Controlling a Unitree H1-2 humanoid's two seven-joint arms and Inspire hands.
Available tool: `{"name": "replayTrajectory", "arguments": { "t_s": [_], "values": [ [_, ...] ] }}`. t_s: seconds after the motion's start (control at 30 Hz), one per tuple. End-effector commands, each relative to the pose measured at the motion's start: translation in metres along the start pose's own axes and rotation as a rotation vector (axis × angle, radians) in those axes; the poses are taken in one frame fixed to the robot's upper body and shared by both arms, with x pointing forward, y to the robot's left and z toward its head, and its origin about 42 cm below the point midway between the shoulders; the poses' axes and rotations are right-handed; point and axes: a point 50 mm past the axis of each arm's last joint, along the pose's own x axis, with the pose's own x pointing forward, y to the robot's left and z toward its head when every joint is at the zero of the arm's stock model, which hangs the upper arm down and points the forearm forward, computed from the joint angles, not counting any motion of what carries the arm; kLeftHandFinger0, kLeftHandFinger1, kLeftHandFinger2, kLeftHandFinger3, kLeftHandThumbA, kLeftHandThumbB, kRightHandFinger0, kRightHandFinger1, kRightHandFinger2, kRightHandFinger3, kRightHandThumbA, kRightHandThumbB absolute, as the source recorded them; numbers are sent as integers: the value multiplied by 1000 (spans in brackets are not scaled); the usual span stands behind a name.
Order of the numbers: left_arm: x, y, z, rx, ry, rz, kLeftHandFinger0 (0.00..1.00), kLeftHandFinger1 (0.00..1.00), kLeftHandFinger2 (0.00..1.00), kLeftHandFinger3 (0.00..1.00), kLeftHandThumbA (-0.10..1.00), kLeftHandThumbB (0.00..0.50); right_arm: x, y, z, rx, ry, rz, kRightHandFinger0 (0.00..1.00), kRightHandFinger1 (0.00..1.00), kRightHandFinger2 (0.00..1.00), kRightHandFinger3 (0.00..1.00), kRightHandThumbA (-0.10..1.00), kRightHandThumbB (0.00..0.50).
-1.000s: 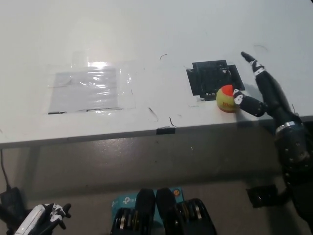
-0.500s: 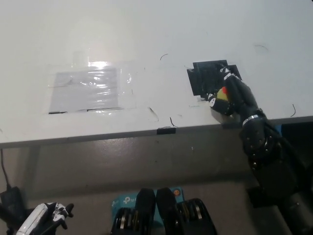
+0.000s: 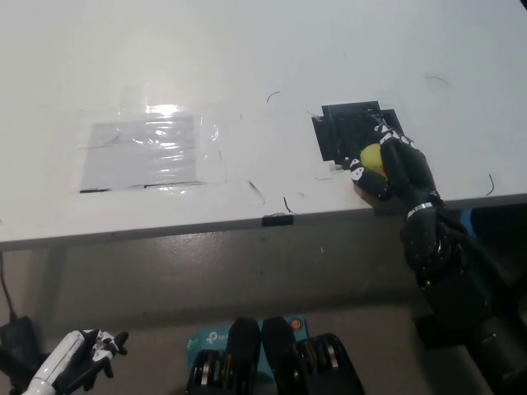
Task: The robot uses right hand to squeeze a small tennis ball placed on the black area of the table
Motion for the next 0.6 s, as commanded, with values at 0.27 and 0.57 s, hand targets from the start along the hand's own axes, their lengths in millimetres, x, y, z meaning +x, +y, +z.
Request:
{"name": "replayTrajectory", "arguments": {
  "t_s": [0.27, 0.57],
  "values": [
    [5, 7, 12, 24, -42, -22, 134, 121, 259, 388, 724, 450, -25, 44, -31, -206, -98, 168, 0, 7, 143, 275, -100, 0],
    [4, 10, 17, 55, -46, -26, 128, 122, 273, 424, 743, 435, -40, 53, -45, -234, -168, -31, 0, 334, 676, 480, -100, 119]
  ]
}}
